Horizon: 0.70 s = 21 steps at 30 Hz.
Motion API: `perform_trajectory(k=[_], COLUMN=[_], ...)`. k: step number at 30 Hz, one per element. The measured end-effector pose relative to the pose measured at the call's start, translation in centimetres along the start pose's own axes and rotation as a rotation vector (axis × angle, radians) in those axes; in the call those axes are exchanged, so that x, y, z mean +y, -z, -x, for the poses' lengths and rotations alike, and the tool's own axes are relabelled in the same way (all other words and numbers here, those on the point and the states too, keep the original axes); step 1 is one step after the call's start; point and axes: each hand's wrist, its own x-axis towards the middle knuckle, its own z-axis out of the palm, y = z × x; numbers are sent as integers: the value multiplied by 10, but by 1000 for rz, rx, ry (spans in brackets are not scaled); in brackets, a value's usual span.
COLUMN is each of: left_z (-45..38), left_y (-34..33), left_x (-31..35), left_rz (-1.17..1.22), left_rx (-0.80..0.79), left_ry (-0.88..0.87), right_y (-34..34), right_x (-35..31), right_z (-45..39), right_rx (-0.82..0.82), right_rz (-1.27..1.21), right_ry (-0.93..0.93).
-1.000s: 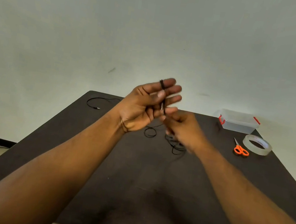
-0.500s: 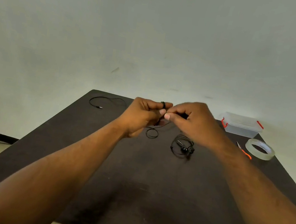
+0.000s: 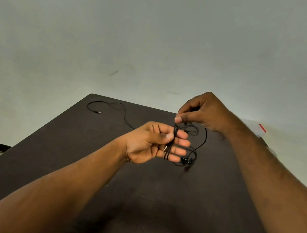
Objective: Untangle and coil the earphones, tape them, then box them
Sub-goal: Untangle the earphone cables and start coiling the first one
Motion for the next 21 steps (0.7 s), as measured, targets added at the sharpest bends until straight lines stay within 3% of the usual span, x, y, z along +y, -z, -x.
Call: perform_trajectory(k=[6, 13, 17, 21], left_z=[-1, -19, -21, -17], left_y=[-14, 13, 34, 36], left_x=[18, 34, 40, 23], left_rz=[150, 262, 55, -143], left_rx=[45, 457, 573, 456], left_ry=[-171, -427, -479, -331], right_y=[-42, -83, -74, -50], right_x=[33, 36, 19, -11], right_z=[18, 38, 43, 35], right_rx=[204, 165, 72, 111], right_rz=[-371, -265, -167, -165], right_ry=[-151, -174, -46, 92])
